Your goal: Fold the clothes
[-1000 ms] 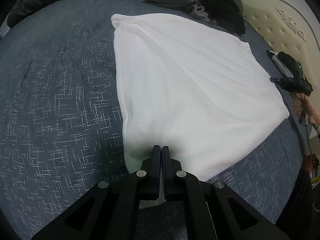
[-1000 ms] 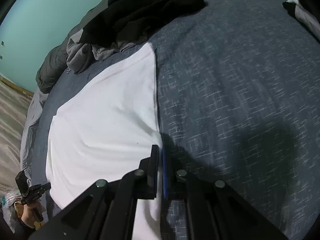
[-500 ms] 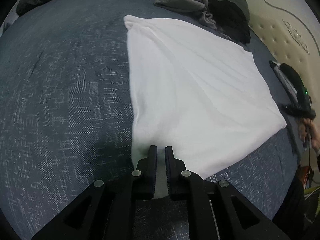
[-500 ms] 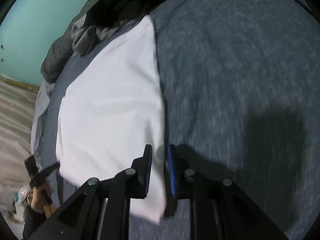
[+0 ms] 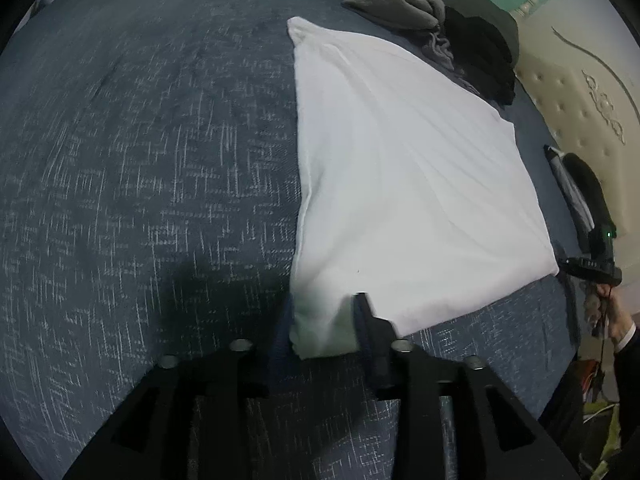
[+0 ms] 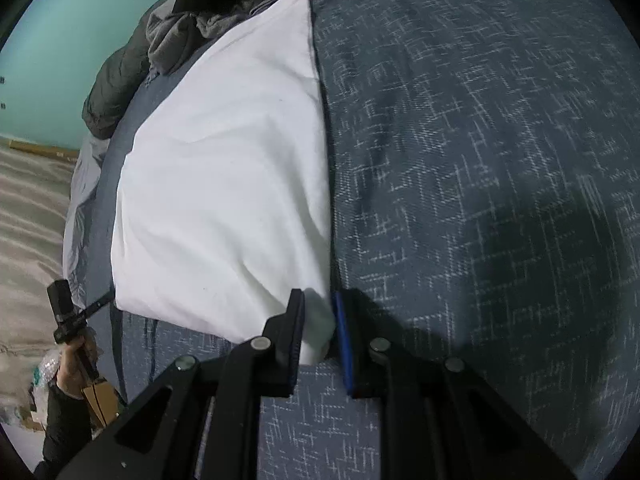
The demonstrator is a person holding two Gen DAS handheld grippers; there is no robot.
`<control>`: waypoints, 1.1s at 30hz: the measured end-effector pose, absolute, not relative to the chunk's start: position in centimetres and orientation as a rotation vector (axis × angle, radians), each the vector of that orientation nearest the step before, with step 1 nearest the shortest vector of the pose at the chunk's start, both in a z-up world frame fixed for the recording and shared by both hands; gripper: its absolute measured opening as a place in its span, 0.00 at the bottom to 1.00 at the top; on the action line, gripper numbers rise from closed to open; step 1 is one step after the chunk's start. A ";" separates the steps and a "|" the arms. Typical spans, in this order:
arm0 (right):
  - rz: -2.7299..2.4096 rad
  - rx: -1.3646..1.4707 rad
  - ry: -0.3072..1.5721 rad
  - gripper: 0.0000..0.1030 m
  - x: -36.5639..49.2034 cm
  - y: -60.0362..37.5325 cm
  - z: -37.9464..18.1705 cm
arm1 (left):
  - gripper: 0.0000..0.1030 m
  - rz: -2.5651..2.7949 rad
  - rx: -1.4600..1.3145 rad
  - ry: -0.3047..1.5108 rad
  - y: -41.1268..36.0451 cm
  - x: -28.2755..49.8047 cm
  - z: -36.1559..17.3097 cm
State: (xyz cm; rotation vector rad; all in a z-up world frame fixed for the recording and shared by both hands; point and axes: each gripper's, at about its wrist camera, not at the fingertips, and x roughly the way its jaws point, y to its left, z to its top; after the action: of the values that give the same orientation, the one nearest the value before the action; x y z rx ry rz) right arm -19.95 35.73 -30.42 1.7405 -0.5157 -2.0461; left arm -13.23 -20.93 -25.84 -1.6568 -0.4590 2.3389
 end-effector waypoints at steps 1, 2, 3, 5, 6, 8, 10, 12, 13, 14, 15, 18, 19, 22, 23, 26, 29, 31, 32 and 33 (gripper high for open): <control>-2.057 1.736 -0.506 0.15 -19.9 35.8 -30.2 | 0.42 2.331 -1.661 -0.475 -21.0 -13.1 -26.0; -2.068 1.732 -0.497 0.15 -19.8 35.9 -30.0 | 0.42 2.324 -1.665 -0.482 -21.1 -13.1 -26.1; -2.074 1.729 -0.493 0.15 -19.7 35.9 -29.9 | 0.42 2.322 -1.670 -0.482 -21.0 -13.1 -26.3; -2.076 1.723 -0.497 0.15 -19.6 36.1 -29.6 | 0.42 2.318 -1.671 -0.505 -20.9 -13.3 -26.6; -2.077 1.721 -0.500 0.15 -19.4 36.3 -29.6 | 0.42 2.315 -1.665 -0.536 -20.9 -13.4 -26.9; -2.079 1.718 -0.506 0.15 -19.0 36.6 -29.6 | 0.42 2.298 -1.650 -0.630 -21.4 -13.2 -27.2; -2.082 1.718 -0.510 0.15 -18.8 36.9 -29.6 | 0.42 2.289 -1.644 -0.670 -21.7 -13.0 -27.4; -2.083 1.716 -0.512 0.15 -18.5 37.0 -29.7 | 0.41 2.282 -1.640 -0.703 -21.9 -12.7 -27.6; -2.083 1.715 -0.514 0.15 -18.5 37.1 -29.7 | 0.41 2.278 -1.633 -0.717 -21.9 -12.7 -27.6; -2.082 1.714 -0.518 0.15 -18.5 37.1 -29.7 | 0.41 2.275 -1.623 -0.730 -21.8 -12.6 -27.6; -2.081 1.713 -0.521 0.15 -18.5 37.2 -29.7 | 0.41 2.266 -1.620 -0.739 -21.8 -12.5 -27.6; -2.078 1.708 -0.529 0.15 -18.4 37.2 -29.7 | 0.41 2.240 -1.616 -0.758 -21.9 -12.2 -28.0; -2.077 1.706 -0.531 0.15 -18.4 37.2 -29.7 | 0.41 2.239 -1.612 -0.764 -21.9 -12.2 -28.0; -2.073 1.701 -0.533 0.15 -18.4 37.2 -29.7 | 0.41 2.229 -1.598 -0.816 -21.0 -13.7 -28.5; -2.072 1.699 -0.533 0.15 -18.3 37.1 -29.6 | 0.41 2.233 -1.598 -0.810 -20.9 -13.9 -28.5; -2.073 1.695 -0.531 0.15 -18.3 37.2 -29.6 | 0.17 2.254 -1.596 -0.770 -20.5 -13.9 -28.2; -2.075 1.691 -0.533 0.15 -18.2 37.4 -29.5 | 0.10 2.271 -1.580 -0.716 -19.9 -14.0 -27.3; -2.075 1.688 -0.539 0.15 -18.3 37.6 -29.5 | 0.09 2.286 -1.557 -0.683 -19.3 -14.1 -26.3; -2.074 1.685 -0.541 0.15 -18.3 37.7 -29.5 | 0.09 2.288 -1.540 -0.676 -19.1 -14.2 -25.7; -2.075 1.681 -0.543 0.15 -18.2 37.8 -29.5 | 0.09 2.292 -1.520 -0.671 -18.8 -14.4 -25.0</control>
State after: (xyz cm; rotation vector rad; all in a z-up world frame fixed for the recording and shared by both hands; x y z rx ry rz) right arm -18.25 37.77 -29.46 1.6809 -0.5432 -2.0749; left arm -14.37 -18.78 -25.03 -1.5203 -0.6709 2.2919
